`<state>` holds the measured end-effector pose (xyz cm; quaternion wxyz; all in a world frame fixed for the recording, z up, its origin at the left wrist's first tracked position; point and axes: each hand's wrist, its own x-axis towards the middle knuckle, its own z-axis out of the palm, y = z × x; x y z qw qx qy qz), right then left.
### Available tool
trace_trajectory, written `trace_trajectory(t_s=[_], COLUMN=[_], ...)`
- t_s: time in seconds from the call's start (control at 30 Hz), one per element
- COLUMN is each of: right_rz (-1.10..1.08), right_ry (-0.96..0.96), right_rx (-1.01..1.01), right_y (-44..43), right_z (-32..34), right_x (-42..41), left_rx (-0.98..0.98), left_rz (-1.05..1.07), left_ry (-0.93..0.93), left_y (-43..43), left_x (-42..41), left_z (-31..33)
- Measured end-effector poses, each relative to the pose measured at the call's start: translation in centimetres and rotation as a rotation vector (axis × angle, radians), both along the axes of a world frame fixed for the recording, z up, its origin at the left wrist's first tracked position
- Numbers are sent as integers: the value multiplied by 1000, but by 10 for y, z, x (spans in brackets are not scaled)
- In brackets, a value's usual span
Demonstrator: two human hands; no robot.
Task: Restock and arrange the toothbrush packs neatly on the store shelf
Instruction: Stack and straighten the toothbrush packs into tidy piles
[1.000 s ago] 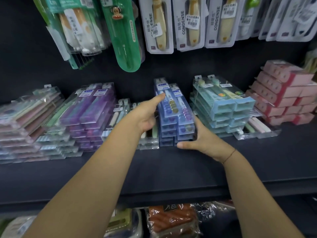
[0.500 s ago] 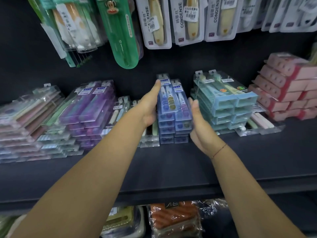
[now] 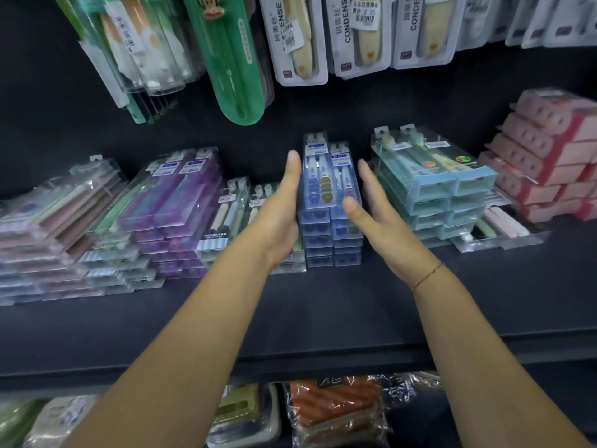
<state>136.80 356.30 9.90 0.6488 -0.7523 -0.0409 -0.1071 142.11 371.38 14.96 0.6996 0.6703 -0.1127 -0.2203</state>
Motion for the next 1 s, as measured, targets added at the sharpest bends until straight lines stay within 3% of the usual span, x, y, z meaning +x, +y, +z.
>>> trace_trajectory(t_s=[0.13, 0.2, 0.57, 1.0], right_rz=[-72, -92, -7, -117], right_ry=[-87, -113, -64, -117], right_rx=[-295, -347, -193, -147], right_y=[7, 9, -17, -11], right_z=[4, 3, -19, -14], right_x=[1, 1, 4, 2], left_rx=[-11, 2, 159, 172], left_rz=[20, 46, 59, 121], left_ry=[-118, -148, -322, -315], left_y=[4, 4, 13, 13], left_x=[-20, -25, -26, -27], left_z=[-21, -25, -46, -51])
